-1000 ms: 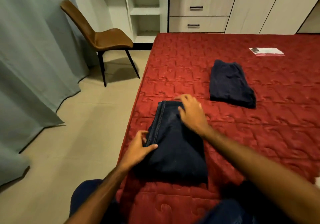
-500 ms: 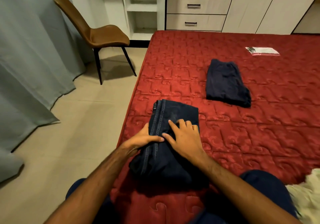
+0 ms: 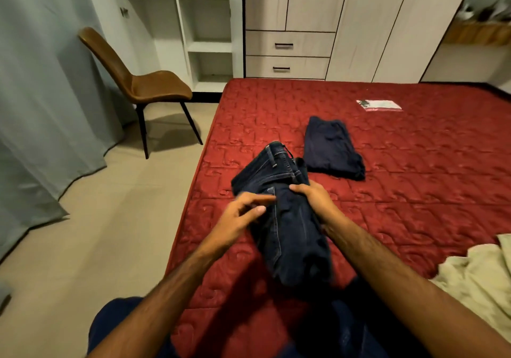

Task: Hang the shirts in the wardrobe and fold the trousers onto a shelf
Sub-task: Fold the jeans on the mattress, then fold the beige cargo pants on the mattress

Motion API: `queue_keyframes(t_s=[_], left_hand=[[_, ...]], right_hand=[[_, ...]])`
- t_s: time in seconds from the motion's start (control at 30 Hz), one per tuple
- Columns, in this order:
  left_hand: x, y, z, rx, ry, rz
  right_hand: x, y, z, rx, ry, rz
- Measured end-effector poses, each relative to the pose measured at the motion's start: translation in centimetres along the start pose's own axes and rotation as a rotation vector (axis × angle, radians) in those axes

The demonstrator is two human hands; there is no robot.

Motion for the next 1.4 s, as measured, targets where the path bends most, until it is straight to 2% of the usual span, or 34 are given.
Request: queue_keyframes(t_s=[0.07,0.1,0.17,0.23,0.3,0.33,0.43,0.6,0.7,0.77,0.87,0.93,1.0,1.07,1.13,1.2,1.3,1.37,1.4], left_hand=[[0.2,-1.9,1.9,-0.054,0.292,0.085],[0.1,-2.4,1.9,0.022,0.319,0.189],[-0.5,-3.5,0.4,0.324,0.18,0.38],[-1.2,-2.7,-1.7,0.551,-0.011,0.486],[-2.3,-1.9,-3.6,0.621,-0.077,0.503],[-3.2,-1.8,-4.1,0.609,-0.049,0.47],[-8.6,-0.8,-4.8,0.493,0.059,0.346],[-23.2,3.2,-6.5,0.415,-0.046,0.247],[-33.9,5.6,-7.2,0.373,-0.033,0.208],[-40.7,4.9,-8.4,0.293,-0.021,0.227],[-45.8,-2.0,-12.9,0.045,-0.1,0.409],[-45.1,-8.9,-16.7,-0.143,-0.127,0.412],[-42.7,-14.2,-19.2,-0.259,-0.08,0.352],[-42.0,-16.8,-19.8,-0.33,-0.002,0.258],[-42.2,-15.9,-19.6,-0.193,-0.031,0.222],[-41.6,-14.9,-19.1,-0.094,-0.09,0.226],[-37.6,-13.4,-18.1,-0.274,-0.066,0.217],[-33.0,-12.3,-17.9,-0.439,-0.109,0.233],[-30.8,-11.5,-18.1,-0.534,-0.154,0.222]], right_hand=[[0.5,-2.0,1.0,-0.129,-0.028,0.008],[0.5,-2.6,1.5,-0.197,-0.041,0.011],[0.5,-2.9,2.2,-0.31,-0.06,0.0],[0.0,-2.3,3.3,-0.39,-0.049,-0.04],[-0.8,-1.7,4.8,-0.433,-0.026,-0.079],[-1.3,-1.5,5.7,-0.431,-0.014,-0.09],[-4.6,-3.0,9.0,-0.34,0.022,-0.059],[-14.1,-11.5,14.1,-0.252,0.031,0.057],[-22.0,-17.5,17.3,-0.196,0.049,0.105],[-28.0,-18.8,19.8,-0.065,0.063,0.025],[-34.6,-13.7,25.3,0.402,0.105,-0.271],[-36.7,-6.8,29.0,0.637,0.102,-0.371],[-35.8,-0.9,30.7,0.862,0.189,-0.261],[-34.5,1.9,31.3,0.993,0.383,-0.071],[-34.0,2.7,31.5,0.906,0.442,0.017],[-33.6,2.4,31.9,0.777,0.425,0.048],[-29.9,2.4,31.2,0.629,0.413,0.07],[-26.1,3.3,30.6,0.696,0.376,0.054],[-24.1,3.9,30.3,0.813,0.34,0.026]])
Point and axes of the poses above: each hand's wrist, its own x-axis away from the middle knuckle, its own z-axis out of the back of the hand, y = z × x, the point moved 5 cm from there along -x, towards the middle knuckle, and after that the axes turned 12 degrees about -x, right-handed, at the moved point
